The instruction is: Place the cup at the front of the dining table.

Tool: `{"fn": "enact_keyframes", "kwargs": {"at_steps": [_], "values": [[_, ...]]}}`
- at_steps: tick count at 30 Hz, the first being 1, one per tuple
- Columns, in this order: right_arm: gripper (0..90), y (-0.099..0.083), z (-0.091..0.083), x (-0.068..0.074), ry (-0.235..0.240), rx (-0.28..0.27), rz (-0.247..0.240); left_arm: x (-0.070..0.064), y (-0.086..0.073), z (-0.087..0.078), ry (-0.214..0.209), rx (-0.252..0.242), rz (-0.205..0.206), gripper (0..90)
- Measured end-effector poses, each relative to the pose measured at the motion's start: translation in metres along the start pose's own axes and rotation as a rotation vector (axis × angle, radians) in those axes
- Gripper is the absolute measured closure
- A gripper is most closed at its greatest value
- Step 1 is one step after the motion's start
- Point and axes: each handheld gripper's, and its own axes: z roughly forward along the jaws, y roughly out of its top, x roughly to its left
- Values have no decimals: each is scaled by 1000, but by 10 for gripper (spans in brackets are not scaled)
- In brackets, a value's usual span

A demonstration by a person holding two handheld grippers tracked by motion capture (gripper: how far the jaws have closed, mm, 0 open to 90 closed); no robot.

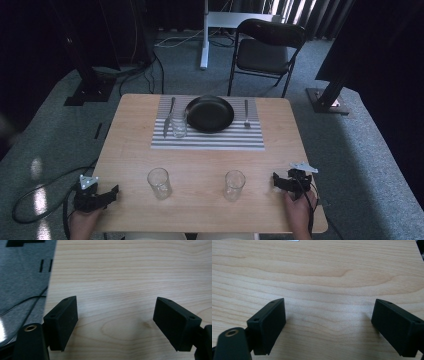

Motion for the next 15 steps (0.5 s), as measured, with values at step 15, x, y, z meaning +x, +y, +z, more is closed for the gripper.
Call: {"fn": "enact_keyframes", "kwargs": {"at_steps": [15], "values": [[116, 0, 0, 0, 0, 0, 0, 3, 4, -4, 108, -8, -16, 206]]}}
